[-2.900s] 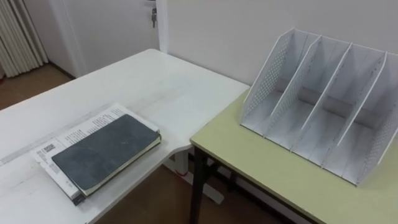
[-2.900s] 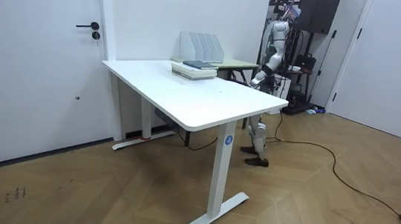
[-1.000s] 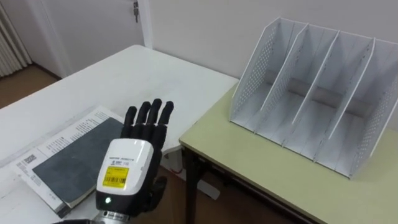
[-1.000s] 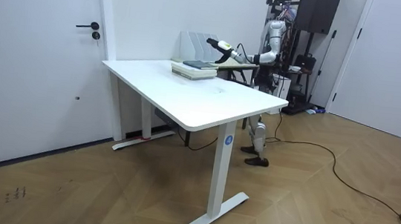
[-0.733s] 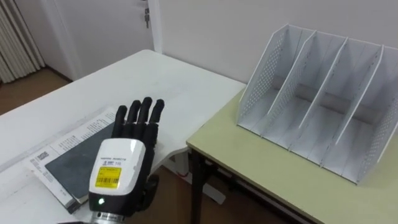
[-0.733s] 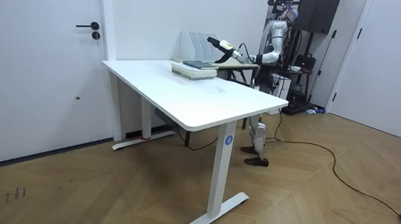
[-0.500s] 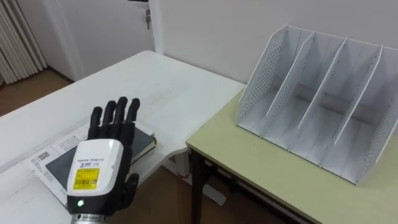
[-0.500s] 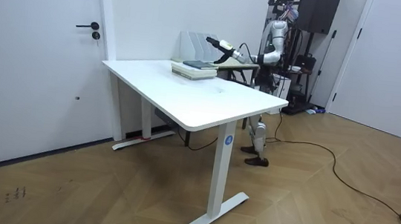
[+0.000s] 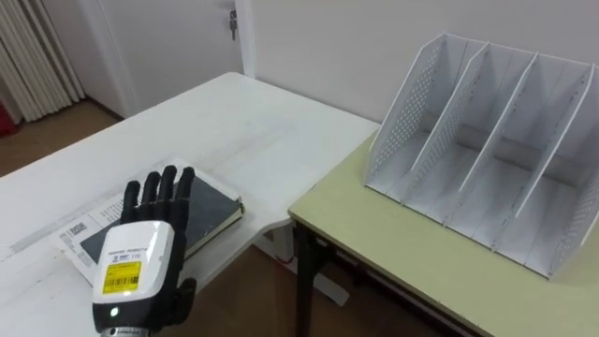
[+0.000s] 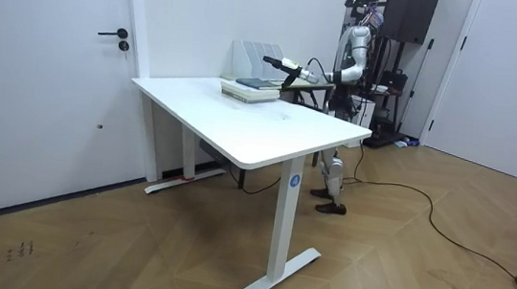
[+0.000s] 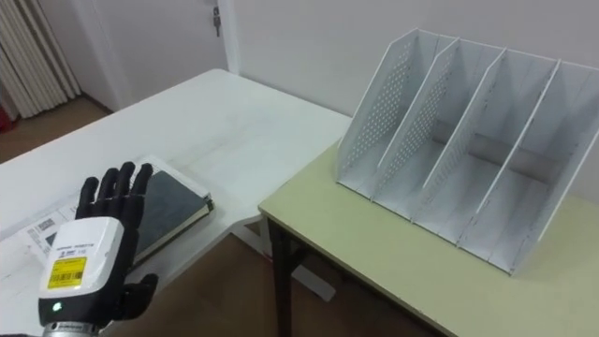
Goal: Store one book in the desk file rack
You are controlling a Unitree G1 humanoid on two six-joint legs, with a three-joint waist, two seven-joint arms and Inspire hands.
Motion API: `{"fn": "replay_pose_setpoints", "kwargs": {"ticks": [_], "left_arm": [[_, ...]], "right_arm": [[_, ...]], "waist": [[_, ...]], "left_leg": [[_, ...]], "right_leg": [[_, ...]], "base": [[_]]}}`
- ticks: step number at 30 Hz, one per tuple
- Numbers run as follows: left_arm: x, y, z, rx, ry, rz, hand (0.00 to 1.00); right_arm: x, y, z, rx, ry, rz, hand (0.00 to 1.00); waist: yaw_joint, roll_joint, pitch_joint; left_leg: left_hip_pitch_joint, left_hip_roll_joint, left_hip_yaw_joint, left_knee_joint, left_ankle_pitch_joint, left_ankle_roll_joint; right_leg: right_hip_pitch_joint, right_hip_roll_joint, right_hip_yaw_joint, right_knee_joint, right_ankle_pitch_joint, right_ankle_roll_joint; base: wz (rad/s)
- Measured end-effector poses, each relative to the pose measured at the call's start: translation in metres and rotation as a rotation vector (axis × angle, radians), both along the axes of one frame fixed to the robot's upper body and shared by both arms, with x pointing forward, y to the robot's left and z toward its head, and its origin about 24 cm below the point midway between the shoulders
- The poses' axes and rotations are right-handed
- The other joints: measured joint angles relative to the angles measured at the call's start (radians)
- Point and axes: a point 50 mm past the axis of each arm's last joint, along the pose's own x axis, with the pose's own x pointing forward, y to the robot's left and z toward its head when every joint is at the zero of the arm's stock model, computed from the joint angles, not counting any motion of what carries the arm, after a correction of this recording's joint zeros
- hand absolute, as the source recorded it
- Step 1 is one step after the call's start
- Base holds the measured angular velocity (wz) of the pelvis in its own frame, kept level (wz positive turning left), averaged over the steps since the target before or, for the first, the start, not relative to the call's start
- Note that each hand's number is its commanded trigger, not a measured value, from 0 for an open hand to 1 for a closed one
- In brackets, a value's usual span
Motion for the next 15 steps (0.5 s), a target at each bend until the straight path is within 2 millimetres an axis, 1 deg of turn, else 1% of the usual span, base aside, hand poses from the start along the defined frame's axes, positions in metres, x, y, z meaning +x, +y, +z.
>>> {"fn": "replay_pose_setpoints", "kwargs": {"ticks": [4, 8, 15], "left_arm": [[0.0002, 0.0016, -0.0013, 0.000, 0.021, 0.018, 0.00], [0.0006, 0.0016, -0.0036, -0.002, 0.062, 0.024, 0.00], [0.0012, -0.0010, -0.0056, -0.018, 0.092, 0.023, 0.00]], "right_arm": [[0.0017, 0.0003, 0.0001, 0.000, -0.007, 0.001, 0.00], [0.0038, 0.0001, 0.0004, -0.004, -0.008, 0.000, 0.00], [0.0044, -0.0001, 0.0005, -0.004, -0.006, 0.001, 0.00]], "waist": [[-0.003, 0.000, 0.0006], [-0.004, 0.001, 0.0021], [-0.005, 0.000, 0.0025]], "left_leg": [[0.001, 0.001, 0.006, 0.000, 0.000, 0.000], [0.000, 0.003, 0.030, 0.000, 0.000, 0.000], [-0.005, 0.003, 0.032, 0.000, 0.000, 0.000]], "right_leg": [[-0.001, 0.000, 0.001, 0.000, 0.000, 0.000], [-0.006, 0.000, 0.003, 0.001, 0.000, 0.000], [-0.013, 0.001, 0.004, 0.002, 0.000, 0.000]], "base": [[-0.01], [-0.01], [0.00]]}}
